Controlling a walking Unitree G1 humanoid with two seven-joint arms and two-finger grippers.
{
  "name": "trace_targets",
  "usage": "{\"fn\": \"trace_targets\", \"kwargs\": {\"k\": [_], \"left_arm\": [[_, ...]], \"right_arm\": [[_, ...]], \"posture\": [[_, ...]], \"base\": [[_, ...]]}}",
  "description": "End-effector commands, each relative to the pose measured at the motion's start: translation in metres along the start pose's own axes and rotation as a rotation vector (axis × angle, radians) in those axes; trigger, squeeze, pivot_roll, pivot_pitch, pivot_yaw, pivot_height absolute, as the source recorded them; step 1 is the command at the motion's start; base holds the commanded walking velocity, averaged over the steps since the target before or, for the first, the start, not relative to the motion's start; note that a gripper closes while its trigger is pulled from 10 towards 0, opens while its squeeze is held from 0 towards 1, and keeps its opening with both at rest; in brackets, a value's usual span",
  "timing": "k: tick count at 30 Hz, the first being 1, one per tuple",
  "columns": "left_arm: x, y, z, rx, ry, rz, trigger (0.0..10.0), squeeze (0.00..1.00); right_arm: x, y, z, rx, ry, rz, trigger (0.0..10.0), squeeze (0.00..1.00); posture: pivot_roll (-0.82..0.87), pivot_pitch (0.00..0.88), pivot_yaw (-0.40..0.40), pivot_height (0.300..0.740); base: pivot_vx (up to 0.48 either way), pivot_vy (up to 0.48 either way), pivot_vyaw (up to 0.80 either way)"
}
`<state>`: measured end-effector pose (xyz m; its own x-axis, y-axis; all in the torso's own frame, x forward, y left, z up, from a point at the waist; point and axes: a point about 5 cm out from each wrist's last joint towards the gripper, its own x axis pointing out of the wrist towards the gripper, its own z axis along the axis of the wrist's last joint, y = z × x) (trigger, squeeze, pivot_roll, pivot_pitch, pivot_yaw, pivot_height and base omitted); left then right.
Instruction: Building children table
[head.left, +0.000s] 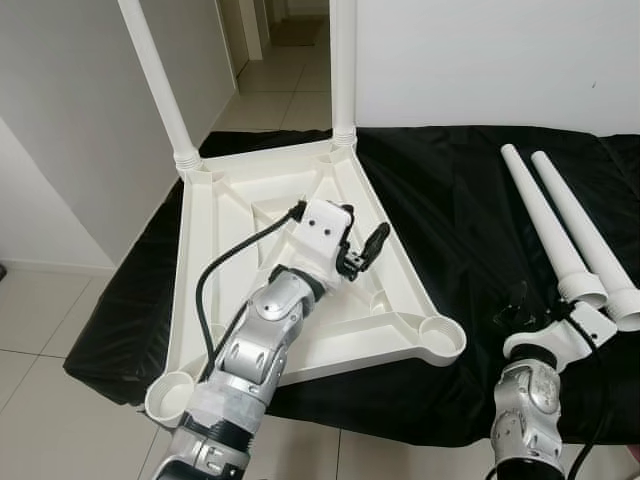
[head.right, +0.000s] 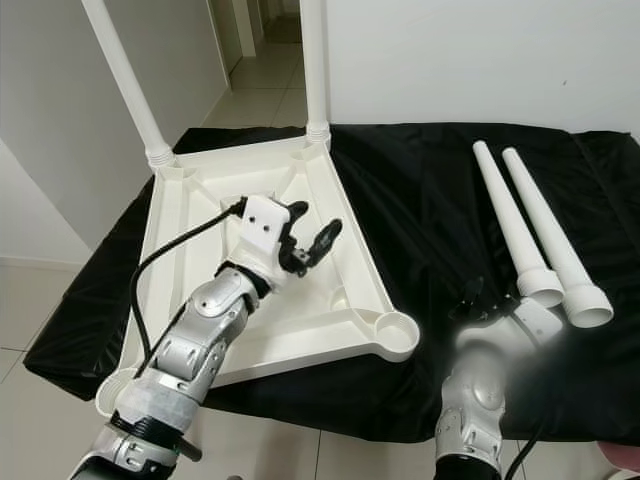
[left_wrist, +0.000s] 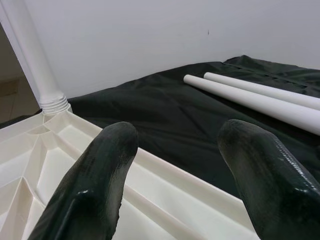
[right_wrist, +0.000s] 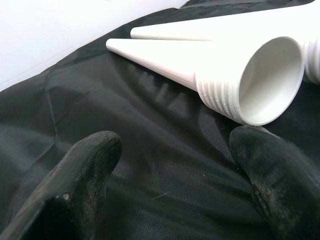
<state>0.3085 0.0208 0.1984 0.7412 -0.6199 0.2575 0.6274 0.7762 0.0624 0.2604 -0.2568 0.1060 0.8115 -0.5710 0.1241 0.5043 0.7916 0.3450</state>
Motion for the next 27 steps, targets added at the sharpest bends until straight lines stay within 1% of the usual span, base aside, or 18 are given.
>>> {"fn": "trace_targets", "kwargs": {"k": [1, 3, 10, 13, 15, 16, 17, 22, 23, 27], "left_arm": [[0.001, -0.001, -0.001, 0.018, 0.020, -0.026, 10.0, 0.00], [0.002, -0.001, -0.001, 0.019, 0.019, -0.030, 10.0, 0.00], [0.003, -0.002, -0.001, 0.016, 0.020, -0.034, 10.0, 0.00], [0.005, -0.003, -0.002, 0.014, 0.021, -0.042, 10.0, 0.00], [0.006, -0.004, -0.002, 0.013, 0.022, -0.042, 10.0, 0.00], [0.007, -0.004, -0.002, 0.009, 0.022, -0.042, 10.0, 0.00], [0.007, -0.004, -0.002, 0.009, 0.021, -0.041, 10.0, 0.00], [0.008, -0.004, -0.002, 0.008, 0.021, -0.041, 10.0, 0.00], [0.008, -0.004, -0.002, 0.008, 0.022, -0.041, 10.0, 0.00], [0.008, -0.004, -0.002, 0.009, 0.023, -0.039, 10.0, 0.00]], "right_arm": [[-0.011, -0.006, -0.011, -0.026, 0.044, -0.045, 10.0, 0.00], [-0.014, -0.007, -0.009, -0.039, 0.024, -0.069, 10.0, 0.00], [-0.021, -0.005, -0.008, -0.045, 0.009, -0.081, 10.0, 0.00], [-0.025, -0.002, -0.007, -0.063, -0.012, -0.102, 10.0, 0.00], [-0.023, -0.002, -0.003, -0.064, -0.031, -0.111, 10.0, 0.00], [-0.019, -0.002, 0.005, -0.058, -0.061, -0.125, 10.0, 0.00], [-0.017, -0.003, 0.007, -0.054, -0.068, -0.128, 10.0, 0.00], [-0.011, -0.003, 0.013, -0.039, -0.085, -0.117, 10.0, 0.00], [-0.004, -0.003, 0.018, -0.028, -0.095, -0.105, 10.0, 0.00], [0.001, -0.003, 0.022, -0.026, -0.098, -0.100, 10.0, 0.00]], "posture": [[-0.13, 0.058, 0.156, 0.740], [-0.13, 0.059, 0.160, 0.740], [-0.14, 0.055, 0.160, 0.740], [-0.15, 0.057, 0.164, 0.740], [-0.15, 0.059, 0.165, 0.740], [-0.15, 0.059, 0.167, 0.740], [-0.15, 0.059, 0.167, 0.740], [-0.15, 0.062, 0.169, 0.740], [-0.15, 0.061, 0.168, 0.740], [-0.15, 0.062, 0.165, 0.740]], "base": [[0.000, 0.000, 0.00], [0.000, 0.000, 0.00], [0.000, 0.000, 0.00], [0.000, 0.000, 0.00], [0.000, 0.000, 0.00], [0.000, 0.000, 0.00], [0.000, 0.000, 0.00], [0.000, 0.000, 0.00], [0.000, 0.000, 0.00], [0.000, 0.000, 0.00]]}}
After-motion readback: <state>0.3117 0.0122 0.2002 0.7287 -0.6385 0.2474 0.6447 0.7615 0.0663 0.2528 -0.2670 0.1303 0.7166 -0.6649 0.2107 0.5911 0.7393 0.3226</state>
